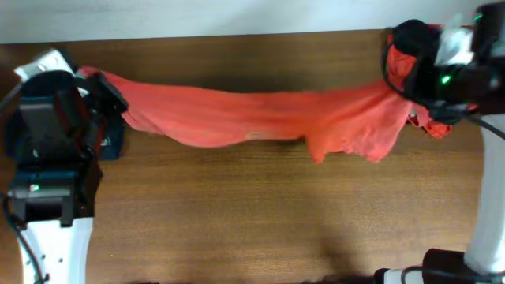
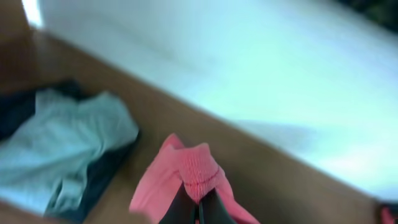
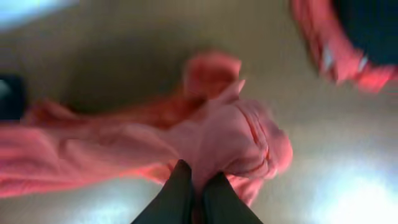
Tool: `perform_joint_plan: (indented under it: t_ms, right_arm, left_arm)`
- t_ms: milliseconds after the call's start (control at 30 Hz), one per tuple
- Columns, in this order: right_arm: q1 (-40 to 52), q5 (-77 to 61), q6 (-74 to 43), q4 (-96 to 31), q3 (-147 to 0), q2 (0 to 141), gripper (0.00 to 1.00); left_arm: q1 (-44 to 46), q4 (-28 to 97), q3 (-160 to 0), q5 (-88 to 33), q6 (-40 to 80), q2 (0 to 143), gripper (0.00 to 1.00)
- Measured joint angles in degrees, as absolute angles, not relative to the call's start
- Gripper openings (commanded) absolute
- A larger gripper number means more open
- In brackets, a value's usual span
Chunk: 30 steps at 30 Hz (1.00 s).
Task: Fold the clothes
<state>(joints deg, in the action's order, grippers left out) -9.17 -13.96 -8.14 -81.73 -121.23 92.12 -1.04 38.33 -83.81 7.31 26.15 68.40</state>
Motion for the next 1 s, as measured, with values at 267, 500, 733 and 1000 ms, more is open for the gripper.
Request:
perform_joint_plan:
  t_ms: [267,500,733,1000]
  right_arm:
    - [-12.73,-13.02,-7.27,-78.89,-142.28,91.7,0.04]
    - [-12.78,-12.67,-7.09,-70.11,-145.36,91.72,0.04]
    - [-12.78,-14.44,-4.78,-59.55,-145.56,100.38,0.04]
    - [-12.67,-18.41,-2.74,-48.86,-144.84,111.83,0.04]
  left_arm:
    - [-1.02,30.22,-95.37,8.34,24.21,68.36,0.0]
    - [-0.93,16.38,-97.08,11.55,23.55,69.56,0.01]
    - [-0.78,4.43,-97.45,13.15,23.88,80.86,0.01]
    - [-0.6,-8.93,-97.12,13.56,28.91,96.31,0.01]
